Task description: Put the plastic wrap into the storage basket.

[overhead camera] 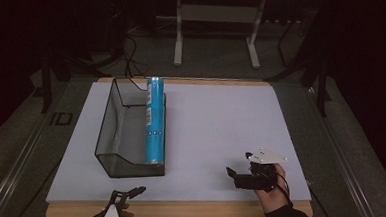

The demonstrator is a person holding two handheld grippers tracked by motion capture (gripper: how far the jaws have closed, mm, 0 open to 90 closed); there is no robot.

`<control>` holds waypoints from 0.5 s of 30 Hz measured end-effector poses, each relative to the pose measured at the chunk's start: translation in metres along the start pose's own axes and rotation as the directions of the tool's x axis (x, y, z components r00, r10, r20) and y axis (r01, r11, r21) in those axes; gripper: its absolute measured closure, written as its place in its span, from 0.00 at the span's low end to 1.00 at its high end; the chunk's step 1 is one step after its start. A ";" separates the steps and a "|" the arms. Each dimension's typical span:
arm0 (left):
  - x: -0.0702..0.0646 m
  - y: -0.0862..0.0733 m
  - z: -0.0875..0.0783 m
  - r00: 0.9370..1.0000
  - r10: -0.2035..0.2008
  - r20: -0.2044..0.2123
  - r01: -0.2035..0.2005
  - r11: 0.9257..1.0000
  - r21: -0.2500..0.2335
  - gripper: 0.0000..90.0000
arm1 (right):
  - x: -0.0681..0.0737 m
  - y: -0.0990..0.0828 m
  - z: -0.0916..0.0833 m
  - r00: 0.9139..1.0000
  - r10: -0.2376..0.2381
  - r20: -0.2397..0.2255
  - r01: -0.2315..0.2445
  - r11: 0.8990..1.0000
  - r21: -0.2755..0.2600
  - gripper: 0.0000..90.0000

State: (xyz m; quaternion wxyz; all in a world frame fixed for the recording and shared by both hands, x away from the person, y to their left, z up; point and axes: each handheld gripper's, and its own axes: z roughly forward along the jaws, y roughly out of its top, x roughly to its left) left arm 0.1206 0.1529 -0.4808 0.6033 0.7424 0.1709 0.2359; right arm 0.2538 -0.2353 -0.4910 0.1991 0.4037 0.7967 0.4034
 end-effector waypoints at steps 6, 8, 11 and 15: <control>-0.001 -0.001 0.001 1.000 -0.003 0.006 0.003 1.000 0.005 0.03 | -0.006 -0.003 0.005 1.000 -0.014 0.024 0.014 1.000 0.015 0.15; -0.002 -0.001 0.002 1.000 -0.002 0.006 0.002 1.000 0.006 0.03 | -0.008 -0.004 0.007 1.000 -0.013 0.028 0.012 1.000 0.022 0.15; -0.001 -0.002 0.002 1.000 -0.003 0.005 0.003 1.000 0.009 0.03 | -0.010 -0.004 0.008 0.999 -0.032 0.039 0.032 0.999 0.012 0.16; -0.001 -0.002 0.003 1.000 -0.009 0.008 0.009 1.000 0.012 0.03 | -0.011 -0.005 0.010 0.998 -0.047 0.048 0.046 0.999 0.010 0.17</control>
